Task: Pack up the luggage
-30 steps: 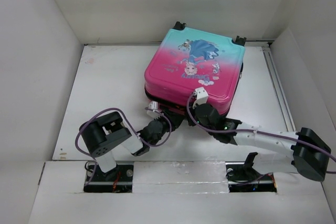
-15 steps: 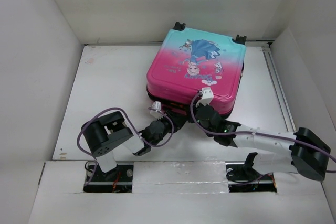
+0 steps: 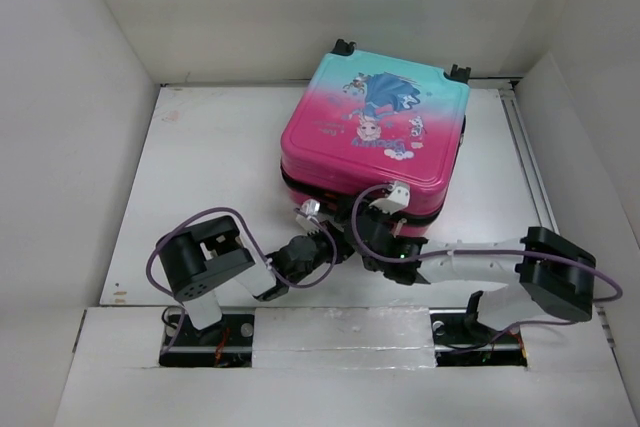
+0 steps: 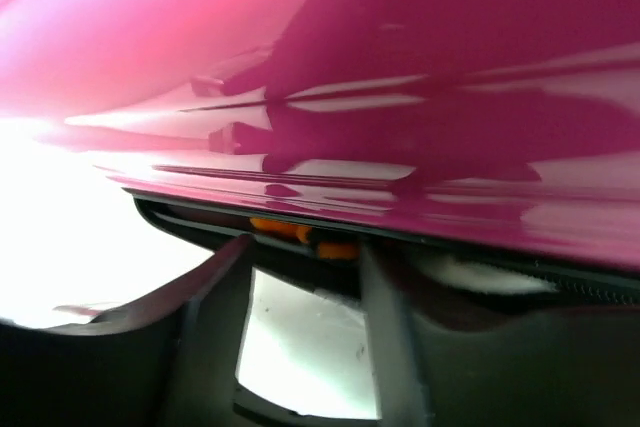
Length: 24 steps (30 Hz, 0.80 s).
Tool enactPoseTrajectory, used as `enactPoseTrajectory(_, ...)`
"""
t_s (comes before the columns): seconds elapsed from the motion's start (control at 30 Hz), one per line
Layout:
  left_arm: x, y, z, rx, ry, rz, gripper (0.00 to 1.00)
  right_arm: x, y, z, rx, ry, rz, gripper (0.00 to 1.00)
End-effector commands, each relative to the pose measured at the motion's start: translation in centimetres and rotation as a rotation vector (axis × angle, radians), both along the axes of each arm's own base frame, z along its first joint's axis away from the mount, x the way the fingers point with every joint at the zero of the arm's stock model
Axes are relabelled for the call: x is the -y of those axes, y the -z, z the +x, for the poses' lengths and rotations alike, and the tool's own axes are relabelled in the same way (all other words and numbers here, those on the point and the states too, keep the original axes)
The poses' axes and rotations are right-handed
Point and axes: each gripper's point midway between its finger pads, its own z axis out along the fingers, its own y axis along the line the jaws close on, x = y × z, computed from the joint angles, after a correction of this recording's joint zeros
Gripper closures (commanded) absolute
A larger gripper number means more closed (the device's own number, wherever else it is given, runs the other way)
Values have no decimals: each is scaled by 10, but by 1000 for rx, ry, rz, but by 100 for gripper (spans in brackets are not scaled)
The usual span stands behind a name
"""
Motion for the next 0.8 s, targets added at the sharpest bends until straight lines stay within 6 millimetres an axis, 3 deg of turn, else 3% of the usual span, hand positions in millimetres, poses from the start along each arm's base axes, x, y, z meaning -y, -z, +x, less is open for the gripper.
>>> enactPoseTrajectory(0.0,11,-56,-8,114,68,-168,100,80,56,-23,-128,109,-381,43)
enactPoseTrajectory(0.07,13,-55,-12,120,79,-163,100,77,38,-11,-121,101,-362,33)
enactPoseTrajectory(0.17,17,-54,-15,115,89,-154,100,74,20,16,-110,109,-383,29)
enactPoseTrajectory(0.27,17,-57,-15,119,89,-162,100,74,15,28,-109,133,-365,27)
enactPoseTrajectory(0.3,17,-57,-15,119,89,-162,100,74,13,25,-92,119,-356,27)
enactPoseTrajectory(0.37,16,-54,-13,121,81,-146,100,67,-19,24,-3,64,-241,28)
enactPoseTrajectory(0.4,18,-58,-12,126,80,-154,100,74,-16,18,13,48,-232,28)
enactPoseTrajectory(0.43,18,-58,-12,126,80,-154,100,79,-41,15,74,41,-160,28)
enactPoseTrajectory(0.53,18,-62,-14,131,80,-164,100,93,-71,6,158,30,-98,28)
enactPoseTrajectory(0.57,17,-62,-13,132,70,-163,100,103,-97,1,213,34,-51,28)
enactPoseTrajectory(0.63,13,-62,-12,137,59,-145,100,112,-110,-7,247,25,-4,28)
enactPoseTrajectory(0.67,11,-63,-10,147,45,-136,100,121,-128,-15,290,19,64,28)
enactPoseTrajectory(0.77,2,-70,-4,169,1,-124,100,118,-138,-24,334,-65,89,30)
